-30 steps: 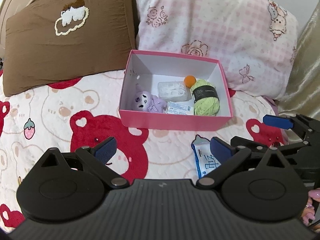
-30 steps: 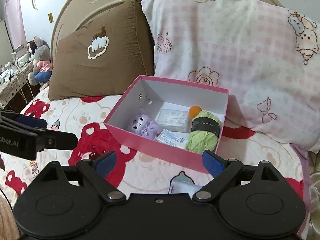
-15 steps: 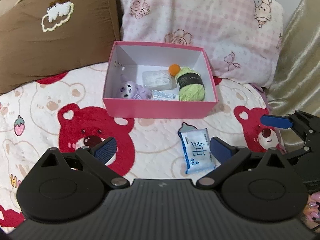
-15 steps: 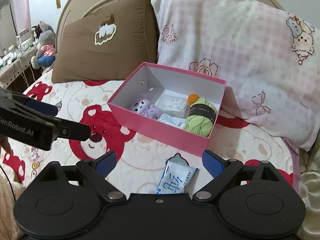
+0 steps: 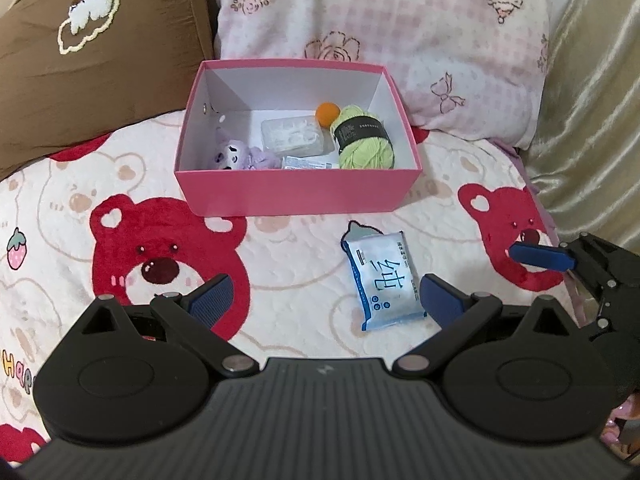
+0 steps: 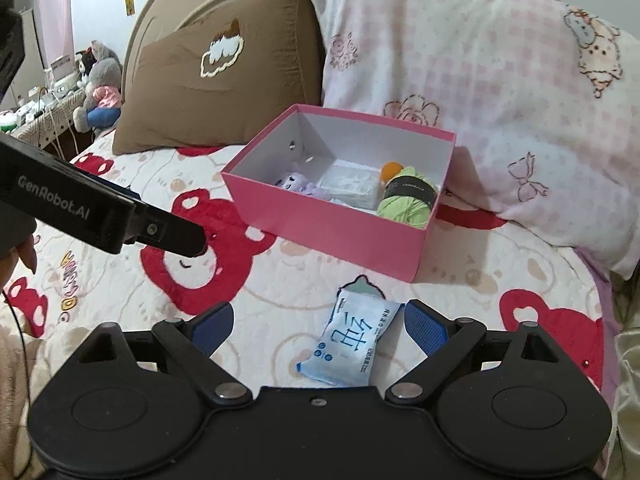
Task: Organize objects
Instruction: 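Lower the open left gripper over the blue-and-white wet-wipes pack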
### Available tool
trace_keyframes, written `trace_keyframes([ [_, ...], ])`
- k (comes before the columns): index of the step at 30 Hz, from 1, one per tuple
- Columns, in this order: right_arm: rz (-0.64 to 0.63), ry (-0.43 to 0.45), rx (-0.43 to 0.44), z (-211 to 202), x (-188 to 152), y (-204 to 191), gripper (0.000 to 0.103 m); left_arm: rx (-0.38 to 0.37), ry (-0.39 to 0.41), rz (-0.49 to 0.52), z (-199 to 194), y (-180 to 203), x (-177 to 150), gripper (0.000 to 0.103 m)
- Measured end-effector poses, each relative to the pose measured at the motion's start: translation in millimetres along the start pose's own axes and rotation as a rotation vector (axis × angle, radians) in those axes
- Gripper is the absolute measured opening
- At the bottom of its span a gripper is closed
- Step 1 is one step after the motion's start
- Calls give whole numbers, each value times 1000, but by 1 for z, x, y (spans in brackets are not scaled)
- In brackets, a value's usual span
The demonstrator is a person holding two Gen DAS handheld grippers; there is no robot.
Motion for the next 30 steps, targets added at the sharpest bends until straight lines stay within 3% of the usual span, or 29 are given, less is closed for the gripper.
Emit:
trace_keyframes([
  [5, 2, 5, 43, 13, -15, -1, 94, -75, -12, -47, 18, -3, -10, 99],
  [11, -74, 41, 26, 30, -31, -13, 94, -100, -41, -77, 46, -4, -21, 98],
  [24, -25, 45, 0, 74, -63, -4, 94, -158, 21, -91, 99, -5, -42, 97],
  [30, -16, 37, 8, 92, -75, -5, 94, -182, 3, -134, 124, -12, -49, 97],
])
Point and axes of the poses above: each gripper's, at about its wrist camera, not at the fingertips, and z roughly the way its jaws point, y to its right, x to its top, the point moved 1 cm from there along z, roughly the way its jaws point, and after that the axes turned 9 degrees about -x, right-handed, at the moved point
